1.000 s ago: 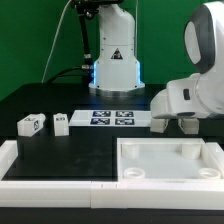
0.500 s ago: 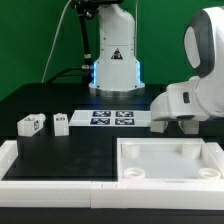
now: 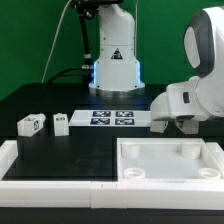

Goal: Assemble one leg

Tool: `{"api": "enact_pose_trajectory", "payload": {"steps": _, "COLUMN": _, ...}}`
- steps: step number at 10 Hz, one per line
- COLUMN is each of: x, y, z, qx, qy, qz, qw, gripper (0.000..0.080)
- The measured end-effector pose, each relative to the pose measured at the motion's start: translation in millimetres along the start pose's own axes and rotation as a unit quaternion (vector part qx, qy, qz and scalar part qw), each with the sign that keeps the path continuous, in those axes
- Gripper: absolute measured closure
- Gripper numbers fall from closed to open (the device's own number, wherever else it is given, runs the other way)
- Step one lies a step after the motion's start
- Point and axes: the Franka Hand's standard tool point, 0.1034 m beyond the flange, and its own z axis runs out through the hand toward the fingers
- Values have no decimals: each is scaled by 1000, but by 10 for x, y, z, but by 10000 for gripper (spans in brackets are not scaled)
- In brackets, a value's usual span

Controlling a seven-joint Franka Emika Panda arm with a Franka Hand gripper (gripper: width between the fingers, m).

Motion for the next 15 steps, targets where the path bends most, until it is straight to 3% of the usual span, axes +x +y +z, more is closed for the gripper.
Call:
{"api": "enact_pose_trajectory", "payload": {"steps": 5, "x": -2, "y": 7, "z": -6, "qx": 1, "qy": 0, "qz": -2, "qw": 1000, "gripper": 512}}
{"api": "enact_pose_trajectory", "payload": {"steps": 7, "x": -138, "y": 45, "z": -174, "qx": 2, "qy": 3, "qz": -6, "qw": 1000, "gripper": 511}}
{"api": "enact_pose_trajectory", "payload": {"steps": 10, "x": -556, "y": 154, "z": -574, "qx": 3, "qy": -5, "qz": -1, "qw": 1000, "gripper": 511}}
{"api": "enact_pose_trajectory", "payload": {"steps": 13, "x": -454, "y": 140, "z": -605, "qx": 6, "qy": 37, "qz": 0, "qw": 999, "gripper": 509}}
{"api": "enact_pose_trajectory", "payload": {"steps": 15, "x": -392, "y": 131, "z": -675, "qx": 11, "qy": 125, "qz": 1, "qw": 992, "gripper": 509}}
